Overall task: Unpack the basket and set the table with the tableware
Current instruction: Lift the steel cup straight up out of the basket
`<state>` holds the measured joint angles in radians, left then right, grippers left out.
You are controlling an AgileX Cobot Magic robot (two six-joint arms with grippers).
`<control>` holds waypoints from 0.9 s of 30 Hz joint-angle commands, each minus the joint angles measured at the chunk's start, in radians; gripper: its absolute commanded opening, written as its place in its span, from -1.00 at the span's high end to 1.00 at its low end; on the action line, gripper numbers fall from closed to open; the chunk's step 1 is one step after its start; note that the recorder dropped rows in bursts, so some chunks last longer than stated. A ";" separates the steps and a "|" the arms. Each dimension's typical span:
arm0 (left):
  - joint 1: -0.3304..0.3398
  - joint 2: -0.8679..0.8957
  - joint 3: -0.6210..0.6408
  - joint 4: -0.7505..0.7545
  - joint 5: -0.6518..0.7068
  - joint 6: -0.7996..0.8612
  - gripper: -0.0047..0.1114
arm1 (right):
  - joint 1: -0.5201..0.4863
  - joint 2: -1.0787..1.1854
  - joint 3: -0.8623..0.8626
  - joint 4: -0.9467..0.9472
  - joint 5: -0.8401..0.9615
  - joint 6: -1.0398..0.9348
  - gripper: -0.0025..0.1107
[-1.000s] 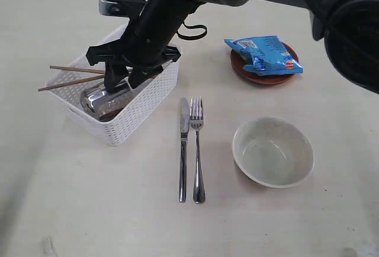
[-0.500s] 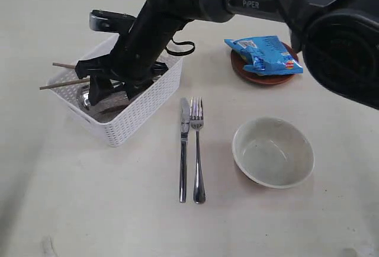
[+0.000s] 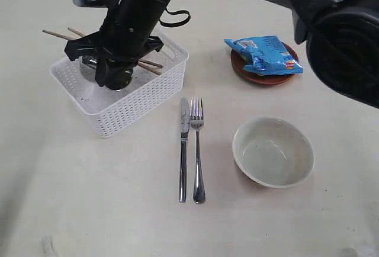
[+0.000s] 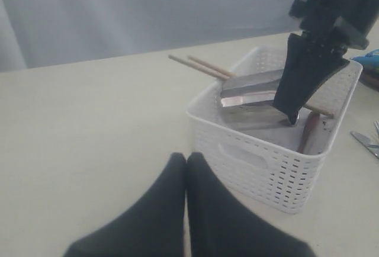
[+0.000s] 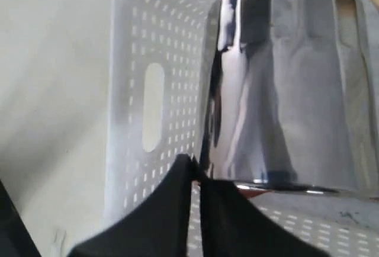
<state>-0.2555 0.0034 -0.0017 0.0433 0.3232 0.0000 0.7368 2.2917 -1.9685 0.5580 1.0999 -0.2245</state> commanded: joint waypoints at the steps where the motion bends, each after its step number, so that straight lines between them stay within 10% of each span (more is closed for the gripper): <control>1: -0.006 -0.003 0.002 0.001 0.001 0.000 0.92 | -0.002 -0.021 -0.008 -0.005 0.068 -0.008 0.96; 16: -0.006 -0.003 0.002 0.001 0.001 0.000 0.92 | -0.002 -0.136 -0.008 -0.089 0.121 -0.037 0.96; 27: -0.006 -0.003 0.002 0.001 0.001 0.000 0.92 | -0.002 -0.267 -0.007 -0.558 0.121 0.130 0.96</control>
<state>-0.2555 0.0034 -0.0017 0.0433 0.3232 0.0000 0.7368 2.0557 -1.9700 0.1503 1.2202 -0.1574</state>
